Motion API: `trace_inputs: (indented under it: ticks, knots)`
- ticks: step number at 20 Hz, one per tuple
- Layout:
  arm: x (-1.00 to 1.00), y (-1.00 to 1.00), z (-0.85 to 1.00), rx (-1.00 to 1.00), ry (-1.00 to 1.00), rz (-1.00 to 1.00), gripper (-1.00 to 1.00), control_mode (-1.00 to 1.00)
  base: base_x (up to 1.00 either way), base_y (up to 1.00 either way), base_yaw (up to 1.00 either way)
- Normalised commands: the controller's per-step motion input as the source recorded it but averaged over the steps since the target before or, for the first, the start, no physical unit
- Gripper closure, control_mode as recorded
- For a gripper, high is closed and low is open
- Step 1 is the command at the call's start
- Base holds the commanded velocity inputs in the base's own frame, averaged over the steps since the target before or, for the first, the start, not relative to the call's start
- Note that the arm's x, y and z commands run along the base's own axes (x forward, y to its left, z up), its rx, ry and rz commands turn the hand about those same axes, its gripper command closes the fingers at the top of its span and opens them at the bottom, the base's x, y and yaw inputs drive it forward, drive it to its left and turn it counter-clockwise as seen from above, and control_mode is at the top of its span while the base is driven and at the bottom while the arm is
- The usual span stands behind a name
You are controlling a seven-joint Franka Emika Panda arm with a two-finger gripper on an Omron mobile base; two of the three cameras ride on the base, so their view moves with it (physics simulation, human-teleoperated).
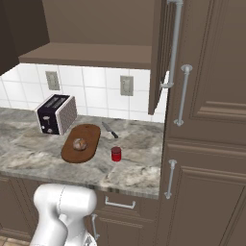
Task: Pick the bread, place it on the cutting board, pick the jam, place it on the counter, and close the cabinet.
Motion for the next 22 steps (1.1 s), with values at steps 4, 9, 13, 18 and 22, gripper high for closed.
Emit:
trace_inputs:
  ticks: [4,9,13,18,22]
  knots:
    - [-0.10,0.11,0.19,0.00,-0.07,0.00,-1.00,-1.00,0.00,0.00,0.00]
    - [-0.06,0.09,0.14,0.00,-0.06,0.00,-1.00,-1.00,0.00,0.00,0.00]
    - [0.00,0.17,0.00,0.00,-0.04,0.00,-1.00,-1.00,0.00,0.00,0.00]
    - [0.00,0.24,0.00,0.00,-0.03,0.00,-1.00,-1.00,0.00,0.00,0.00]
    - [0.00,0.26,0.00,0.00,-0.02,0.00,-1.00,-1.00,0.00,0.00,0.00]
